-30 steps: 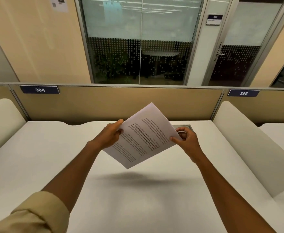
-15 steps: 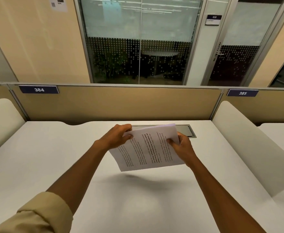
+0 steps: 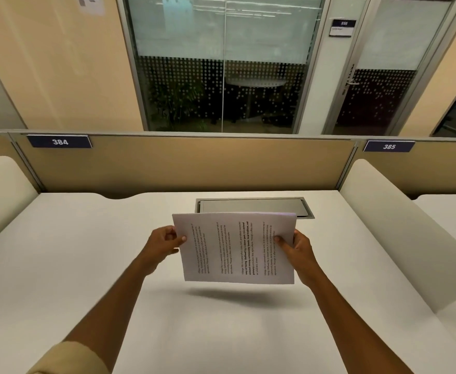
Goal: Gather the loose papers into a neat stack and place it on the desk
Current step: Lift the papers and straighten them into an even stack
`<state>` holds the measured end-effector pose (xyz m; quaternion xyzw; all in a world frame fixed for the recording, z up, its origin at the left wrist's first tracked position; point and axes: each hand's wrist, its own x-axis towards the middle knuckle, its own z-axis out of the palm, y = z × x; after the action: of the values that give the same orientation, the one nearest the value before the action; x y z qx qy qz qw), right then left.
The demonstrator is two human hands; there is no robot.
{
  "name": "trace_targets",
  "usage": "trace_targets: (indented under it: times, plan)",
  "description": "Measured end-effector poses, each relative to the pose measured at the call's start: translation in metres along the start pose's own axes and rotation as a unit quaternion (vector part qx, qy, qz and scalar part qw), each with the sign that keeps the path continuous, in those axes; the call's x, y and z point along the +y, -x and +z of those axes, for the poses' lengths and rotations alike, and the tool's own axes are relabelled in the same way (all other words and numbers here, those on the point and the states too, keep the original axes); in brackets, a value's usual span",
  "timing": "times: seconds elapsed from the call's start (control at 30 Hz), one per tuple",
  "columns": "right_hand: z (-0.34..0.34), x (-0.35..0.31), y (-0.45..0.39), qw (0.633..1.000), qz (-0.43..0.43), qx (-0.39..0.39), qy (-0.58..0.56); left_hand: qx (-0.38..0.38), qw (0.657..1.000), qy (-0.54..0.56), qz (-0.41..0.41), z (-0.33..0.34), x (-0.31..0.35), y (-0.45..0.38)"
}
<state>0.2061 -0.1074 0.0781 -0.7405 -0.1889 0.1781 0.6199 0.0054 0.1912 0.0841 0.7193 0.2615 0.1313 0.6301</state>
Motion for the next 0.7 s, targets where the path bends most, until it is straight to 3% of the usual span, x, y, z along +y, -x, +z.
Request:
trace_targets:
  times: [0.13,0.43,0.7]
  plan:
    - [0.009,0.01,0.007,1.0,0.011,-0.002,-0.02,0.015,0.998,0.056,0.003,0.02,-0.025,0.011]
    - [0.024,0.013,0.015,0.999,0.007,0.02,-0.026,0.178,0.983,0.0,0.036,0.047,-0.042,0.021]
    - [0.037,0.038,0.029,0.997,0.048,0.034,-0.057,0.22,0.974,-0.036,0.028,0.066,-0.063,0.035]
